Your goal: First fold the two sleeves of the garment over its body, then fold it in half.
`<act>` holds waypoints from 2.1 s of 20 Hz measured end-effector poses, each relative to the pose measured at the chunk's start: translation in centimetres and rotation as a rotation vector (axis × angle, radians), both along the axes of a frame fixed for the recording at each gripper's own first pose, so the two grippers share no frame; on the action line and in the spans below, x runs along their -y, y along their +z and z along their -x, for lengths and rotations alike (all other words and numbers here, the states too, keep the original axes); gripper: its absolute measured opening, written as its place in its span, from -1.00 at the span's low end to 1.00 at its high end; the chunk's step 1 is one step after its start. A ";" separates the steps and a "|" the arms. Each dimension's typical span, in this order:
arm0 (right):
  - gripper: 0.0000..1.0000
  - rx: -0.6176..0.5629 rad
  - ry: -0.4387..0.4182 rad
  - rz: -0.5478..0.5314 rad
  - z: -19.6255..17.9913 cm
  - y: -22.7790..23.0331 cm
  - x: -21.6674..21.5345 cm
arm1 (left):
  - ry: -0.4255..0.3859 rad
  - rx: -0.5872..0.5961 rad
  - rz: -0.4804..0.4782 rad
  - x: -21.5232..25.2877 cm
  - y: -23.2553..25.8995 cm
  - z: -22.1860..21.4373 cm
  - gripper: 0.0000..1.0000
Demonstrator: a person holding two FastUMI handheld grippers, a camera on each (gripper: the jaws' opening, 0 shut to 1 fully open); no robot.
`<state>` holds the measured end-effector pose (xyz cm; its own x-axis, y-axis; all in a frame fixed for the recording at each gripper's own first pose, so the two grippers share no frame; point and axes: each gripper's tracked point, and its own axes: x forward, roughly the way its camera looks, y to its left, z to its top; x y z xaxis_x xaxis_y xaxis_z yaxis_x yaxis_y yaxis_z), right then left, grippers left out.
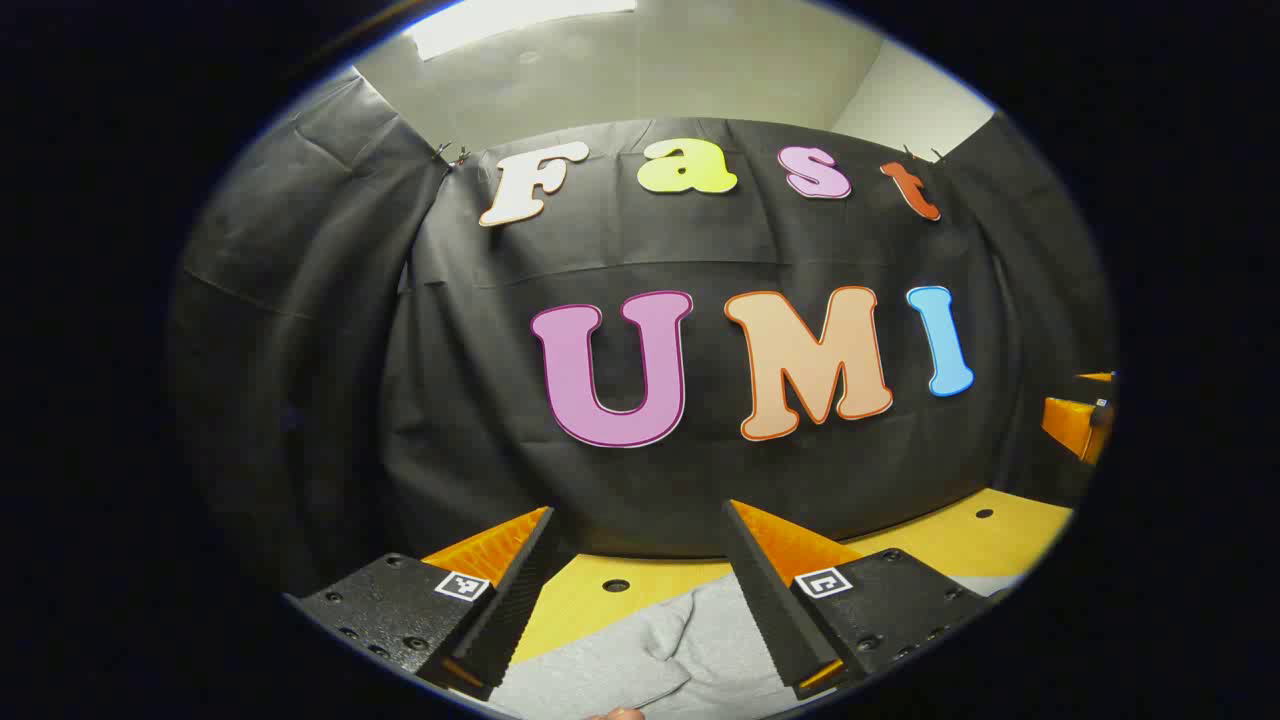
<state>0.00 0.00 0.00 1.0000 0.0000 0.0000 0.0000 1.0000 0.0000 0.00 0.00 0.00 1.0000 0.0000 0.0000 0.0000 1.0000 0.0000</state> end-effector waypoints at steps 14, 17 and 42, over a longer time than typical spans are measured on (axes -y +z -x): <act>1.00 -0.041 0.039 0.022 -0.1 -1.3 -1.1 | 0.000 -0.023 0.002 -0.1 -0.9 -0.1 0.89; 1.00 -0.044 0.029 0.021 -0.1 -1.4 -0.6 | -0.001 -0.018 0.000 0.1 -0.8 -0.3 0.89; 0.99 -0.459 -0.308 0.090 5.9 -18.4 20.1 | -0.053 -0.051 -0.001 3.3 -2.3 -0.2 0.89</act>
